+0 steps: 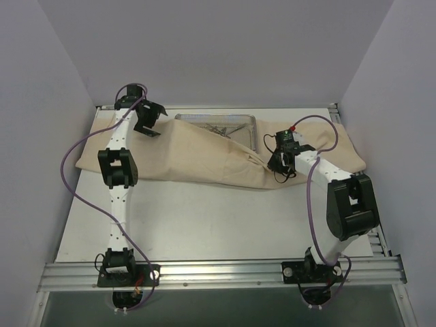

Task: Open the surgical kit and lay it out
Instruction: Open the surgical kit at the center of the board.

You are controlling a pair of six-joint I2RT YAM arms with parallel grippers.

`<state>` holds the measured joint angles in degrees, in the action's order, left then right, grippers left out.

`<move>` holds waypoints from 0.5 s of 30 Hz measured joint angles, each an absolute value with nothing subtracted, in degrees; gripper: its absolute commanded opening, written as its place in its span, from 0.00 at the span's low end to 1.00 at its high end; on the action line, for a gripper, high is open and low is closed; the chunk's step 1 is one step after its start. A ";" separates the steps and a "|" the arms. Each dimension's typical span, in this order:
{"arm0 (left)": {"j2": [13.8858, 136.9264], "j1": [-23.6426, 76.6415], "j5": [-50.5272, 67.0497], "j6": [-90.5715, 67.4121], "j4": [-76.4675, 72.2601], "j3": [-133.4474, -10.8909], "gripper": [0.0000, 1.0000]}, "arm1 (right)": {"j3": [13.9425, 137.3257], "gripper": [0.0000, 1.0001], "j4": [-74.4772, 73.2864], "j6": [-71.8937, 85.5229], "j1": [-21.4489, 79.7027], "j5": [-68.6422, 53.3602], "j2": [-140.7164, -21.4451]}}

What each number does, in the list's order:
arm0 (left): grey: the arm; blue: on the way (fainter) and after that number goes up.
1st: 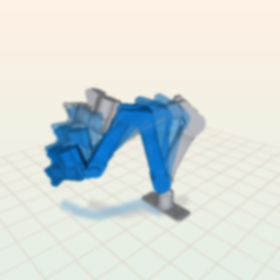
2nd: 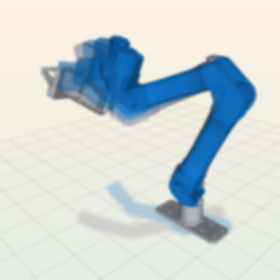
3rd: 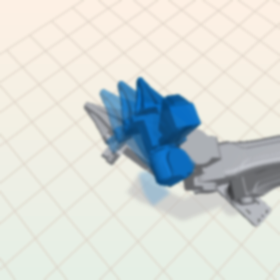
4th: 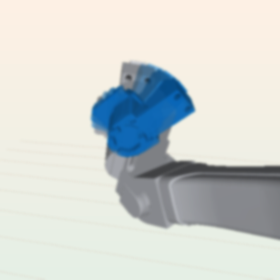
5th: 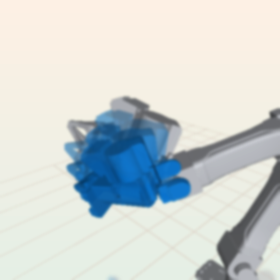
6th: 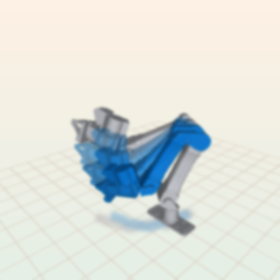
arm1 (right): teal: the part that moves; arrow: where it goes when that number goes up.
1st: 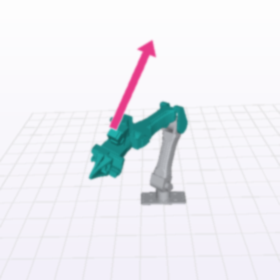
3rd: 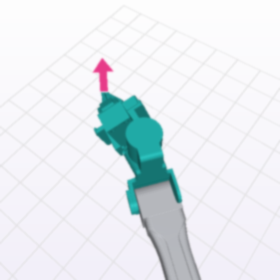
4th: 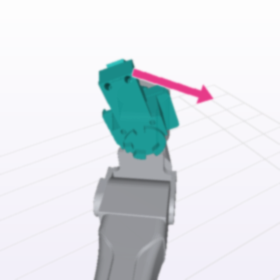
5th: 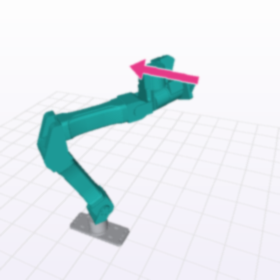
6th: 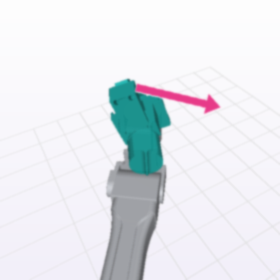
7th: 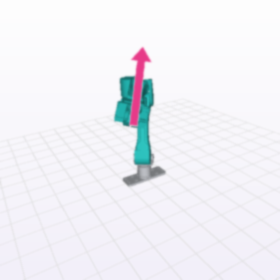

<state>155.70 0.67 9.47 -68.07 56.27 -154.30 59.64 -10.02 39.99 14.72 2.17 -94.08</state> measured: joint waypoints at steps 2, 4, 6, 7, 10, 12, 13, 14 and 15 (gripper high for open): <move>155.76 0.71 9.47 -68.38 56.18 -154.32 0.97 | 59.31 0.00 -9.74 40.16 14.72 2.09 -94.08; 155.85 0.80 9.54 -68.45 55.75 -154.58 0.97 | 58.87 0.00 -9.21 40.32 14.74 2.04 -94.06; 156.48 0.86 9.89 -68.49 55.27 -155.63 0.96 | 58.43 0.00 -8.78 40.45 14.74 1.96 -94.06; 156.83 0.95 10.13 -68.49 54.94 -156.09 0.92 | 58.30 0.00 -8.69 40.47 14.74 1.89 -94.06; 157.67 1.26 10.57 -68.05 54.63 -156.73 0.86 | 58.08 0.00 -8.29 40.49 14.74 1.85 -94.06; 157.88 1.61 10.63 -67.11 54.63 -156.73 0.83 | 58.04 0.00 -8.14 40.47 14.74 1.85 -94.06; 157.97 1.78 10.74 -66.70 54.63 -156.73 0.82 | 58.04 0.00 -8.08 40.47 14.74 1.85 -94.06; 157.99 2.00 10.85 -66.17 54.63 -156.73 0.82 | 58.02 0.00 -8.01 40.49 14.74 1.85 -94.06; 158.08 2.20 10.96 -65.65 54.65 -156.73 0.81 | 57.98 0.00 -7.92 40.49 14.74 1.85 -94.06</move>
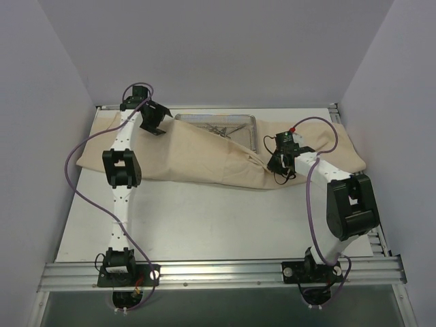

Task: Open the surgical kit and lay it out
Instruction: Open the surgical kit at the center of the board.

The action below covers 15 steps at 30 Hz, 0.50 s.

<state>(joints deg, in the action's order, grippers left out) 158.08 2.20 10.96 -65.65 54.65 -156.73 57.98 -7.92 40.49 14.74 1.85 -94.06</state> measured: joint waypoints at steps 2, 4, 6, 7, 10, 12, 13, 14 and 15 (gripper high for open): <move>158.23 2.61 10.98 -64.77 54.72 -156.73 0.79 | 57.84 0.00 -7.77 40.60 14.74 1.83 -94.06; 158.39 3.01 10.98 -64.01 54.81 -156.68 0.76 | 57.67 0.00 -7.53 40.66 14.74 1.80 -94.06; 158.41 3.29 11.03 -63.75 54.85 -156.51 0.72 | 57.60 0.00 -7.46 40.64 14.74 1.78 -94.06; 158.41 3.36 11.11 -63.70 54.83 -156.44 0.69 | 57.60 0.00 -7.44 40.64 14.74 1.78 -94.06; 158.41 3.40 11.40 -63.75 54.83 -156.27 0.49 | 57.60 0.00 -7.42 40.64 14.72 1.74 -94.04; 158.41 3.38 11.44 -63.77 54.68 -155.96 0.39 | 57.60 0.00 -7.38 40.64 14.72 1.69 -94.04; 158.41 3.29 11.49 -63.90 54.61 -155.79 0.29 | 57.60 0.00 -7.38 40.64 14.72 1.67 -94.04; 158.41 3.25 11.55 -64.03 54.33 -155.26 0.25 | 57.60 0.00 -7.33 40.64 14.72 1.65 -94.04; 158.39 3.18 11.66 -64.16 54.15 -154.78 0.23 | 57.60 0.00 -7.29 40.64 14.72 1.65 -94.04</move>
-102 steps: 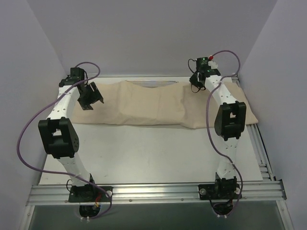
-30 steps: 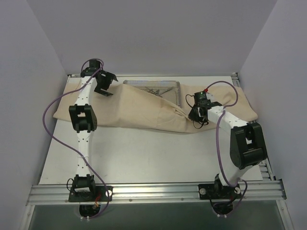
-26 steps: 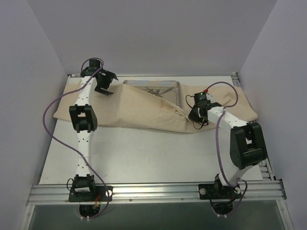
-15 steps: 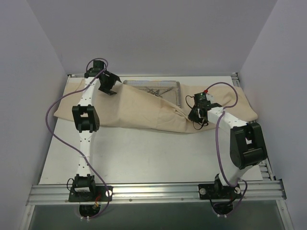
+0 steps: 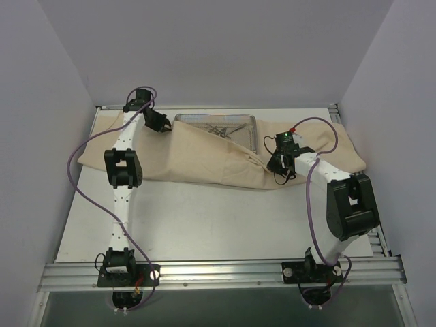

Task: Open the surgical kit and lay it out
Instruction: Open the surgical kit at the center of the board.

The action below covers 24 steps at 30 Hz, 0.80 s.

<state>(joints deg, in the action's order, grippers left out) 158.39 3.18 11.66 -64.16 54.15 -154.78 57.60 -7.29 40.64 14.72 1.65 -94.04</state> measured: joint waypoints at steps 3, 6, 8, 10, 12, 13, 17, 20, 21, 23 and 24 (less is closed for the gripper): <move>158.39 2.76 12.49 -64.23 53.74 -152.88 0.07 | 57.60 0.00 -6.98 40.64 14.66 1.43 -94.04; 158.01 2.13 13.65 -64.14 53.21 -151.28 0.02 | 57.60 0.00 -6.68 40.62 14.55 1.08 -94.04; 157.40 1.72 13.87 -63.94 53.10 -150.61 0.02 | 57.65 0.00 -6.68 40.56 14.20 0.99 -94.04; 156.55 1.13 13.87 -63.57 53.15 -150.19 0.02 | 57.78 0.00 -6.83 40.38 13.93 0.75 -94.04; 155.39 0.38 13.93 -62.65 53.34 -149.80 0.02 | 58.59 0.00 -7.55 40.05 13.37 0.38 -94.06; 154.80 -0.10 13.91 -62.08 53.58 -149.80 0.02 | 59.22 0.00 -8.01 39.79 12.95 0.19 -94.06; 151.13 -1.74 13.28 -58.17 55.51 -149.42 0.02 | 63.75 0.00 -10.57 37.74 11.27 -0.27 -94.08; 146.15 -2.04 11.68 -53.47 57.17 -146.34 0.02 | 68.12 0.00 -12.36 35.81 10.46 -0.64 -94.28; 144.22 -1.96 11.14 -52.23 57.19 -144.57 0.02 | 69.73 0.00 -13.45 35.16 10.15 -1.02 -94.48; 139.24 -1.50 9.54 -48.93 57.14 -138.96 0.02 | 72.42 0.00 -15.40 33.82 9.58 -1.58 -94.80; 136.11 -1.08 8.69 -47.37 56.58 -135.11 0.02 | 73.47 0.00 -16.27 33.21 9.32 -1.85 -94.91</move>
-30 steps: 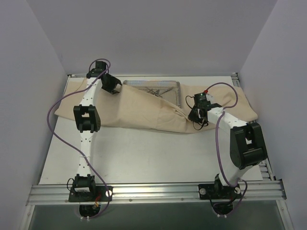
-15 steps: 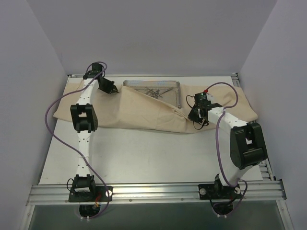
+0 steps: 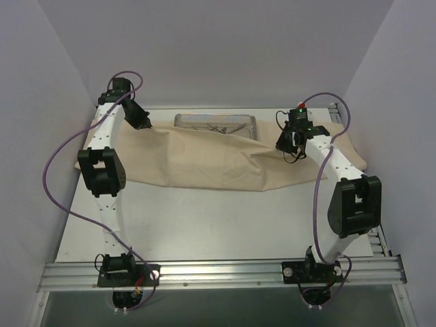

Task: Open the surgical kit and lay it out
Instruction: Open the surgical kit at the center of the board.

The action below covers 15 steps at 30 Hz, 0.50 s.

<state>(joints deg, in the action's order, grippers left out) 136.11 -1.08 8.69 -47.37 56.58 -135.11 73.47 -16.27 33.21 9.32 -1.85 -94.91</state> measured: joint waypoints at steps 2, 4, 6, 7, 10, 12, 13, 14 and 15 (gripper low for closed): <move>130.08 0.14 6.85 -44.69 56.42 -127.33 0.02 | 75.37 0.00 -18.55 32.16 8.95 -2.39 -95.02; 123.79 2.00 5.32 -42.54 54.68 -118.61 0.02 | 76.53 0.00 -20.53 31.33 8.80 -3.03 -95.02; 117.60 4.14 4.45 -41.08 53.80 -110.17 0.02 | 76.73 0.00 -22.46 30.94 8.64 -3.73 -94.94; 113.91 5.37 4.10 -40.38 52.90 -104.81 0.02 | 76.60 0.00 -23.53 30.83 8.64 -4.08 -94.85; 104.77 6.94 3.57 -39.59 52.51 -92.36 0.02 | 74.28 0.00 -26.52 30.81 8.60 -5.43 -92.73; 98.43 6.66 2.48 -39.62 54.22 -85.27 0.02 | 71.55 0.00 -29.12 31.14 8.60 -5.96 -89.45; 95.81 6.42 1.74 -39.70 54.81 -82.81 0.02 | 70.28 0.00 -30.85 31.42 8.60 -6.07 -87.44; 91.48 5.93 0.86 -40.01 55.48 -79.00 0.02 | 69.21 0.00 -32.53 31.64 8.60 -6.09 -85.25; 87.79 5.48 0.14 -40.42 56.71 -76.38 0.02 | 68.01 0.00 -33.95 31.97 8.60 -6.07 -82.89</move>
<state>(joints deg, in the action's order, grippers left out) 87.79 5.48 0.14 -40.42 56.71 -76.38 68.01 -33.95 31.97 8.60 -6.07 -82.89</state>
